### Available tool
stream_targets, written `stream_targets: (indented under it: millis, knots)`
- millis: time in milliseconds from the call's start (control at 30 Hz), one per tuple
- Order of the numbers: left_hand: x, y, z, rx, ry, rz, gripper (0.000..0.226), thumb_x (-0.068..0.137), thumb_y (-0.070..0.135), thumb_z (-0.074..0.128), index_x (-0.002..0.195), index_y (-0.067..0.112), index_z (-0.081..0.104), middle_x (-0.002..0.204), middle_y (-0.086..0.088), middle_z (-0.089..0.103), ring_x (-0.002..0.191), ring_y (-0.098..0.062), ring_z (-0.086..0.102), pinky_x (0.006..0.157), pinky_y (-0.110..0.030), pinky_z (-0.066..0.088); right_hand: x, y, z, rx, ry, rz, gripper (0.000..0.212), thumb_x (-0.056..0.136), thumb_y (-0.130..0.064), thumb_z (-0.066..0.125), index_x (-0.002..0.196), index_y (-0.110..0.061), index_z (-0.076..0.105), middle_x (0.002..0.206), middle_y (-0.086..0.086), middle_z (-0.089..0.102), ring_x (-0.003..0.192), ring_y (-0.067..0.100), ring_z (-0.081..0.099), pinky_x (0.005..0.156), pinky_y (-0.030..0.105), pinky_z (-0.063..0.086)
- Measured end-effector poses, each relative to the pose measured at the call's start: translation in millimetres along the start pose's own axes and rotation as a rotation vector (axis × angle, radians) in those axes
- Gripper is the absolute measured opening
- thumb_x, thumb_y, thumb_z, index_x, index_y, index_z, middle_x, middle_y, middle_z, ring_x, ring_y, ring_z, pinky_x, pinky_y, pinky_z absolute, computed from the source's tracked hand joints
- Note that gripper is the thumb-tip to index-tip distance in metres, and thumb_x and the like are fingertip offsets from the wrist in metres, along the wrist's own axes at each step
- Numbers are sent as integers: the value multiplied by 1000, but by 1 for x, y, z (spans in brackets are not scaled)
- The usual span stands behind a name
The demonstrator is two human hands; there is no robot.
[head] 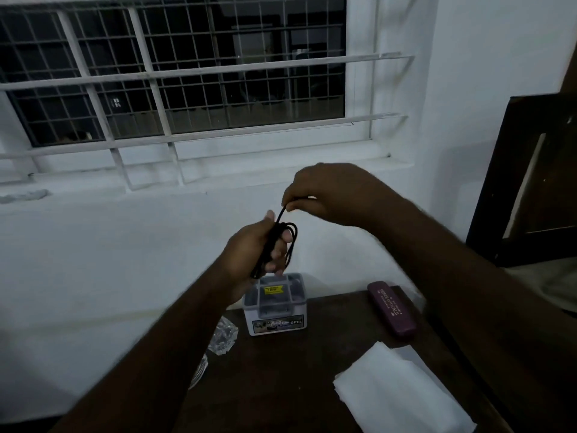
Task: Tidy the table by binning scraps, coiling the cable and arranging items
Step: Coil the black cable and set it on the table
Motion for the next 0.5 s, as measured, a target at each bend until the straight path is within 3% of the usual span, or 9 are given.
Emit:
stream_targets:
  millis: [67, 167, 333, 433, 500]
  knots:
    - [-2, 0, 5, -248, -128, -45, 48, 98, 48, 40, 77, 9, 59, 45, 4, 39, 35, -10, 34, 43, -25, 38, 0, 3, 5, -55, 95, -24, 25, 97, -36, 50, 113, -30, 69, 109, -4, 67, 102, 20, 60, 84, 38, 47]
    - [-4, 5, 13, -382, -257, -10, 25, 87, 31, 55, 71, 12, 59, 40, 9, 39, 32, -5, 34, 40, -23, 37, -4, 0, 29, -75, 245, 42, 25, 96, -30, 52, 113, -32, 71, 113, -2, 65, 108, 26, 57, 93, 44, 38]
    - [0, 4, 9, -457, -237, 28, 23, 85, 28, 53, 66, 15, 55, 39, 9, 35, 31, -5, 29, 39, -23, 31, -11, 1, 61, 589, 262, 192, 19, 91, -5, 62, 106, -7, 73, 101, 11, 72, 95, 25, 65, 87, 42, 52]
    - [1, 1, 3, -510, -233, 8, 27, 88, 28, 50, 64, 16, 52, 41, 7, 23, 34, -10, 18, 37, -22, 34, -16, 2, 80, 1065, 133, 374, 17, 91, -2, 59, 105, -3, 70, 100, 16, 71, 93, 25, 68, 87, 41, 56]
    - [0, -2, 0, -520, -242, -22, 28, 88, 28, 48, 64, 16, 52, 46, 7, 19, 36, -10, 16, 36, -22, 35, -18, 1, 84, 1169, 174, 406, 18, 91, 0, 59, 106, -4, 68, 96, 10, 70, 85, 17, 66, 81, 34, 57]
Point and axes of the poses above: each hand's wrist, its own x-axis towards the middle knuckle, its own z-axis out of the palm, y = z × x, the point moved 5 cm from there along x, towards the middle knuckle
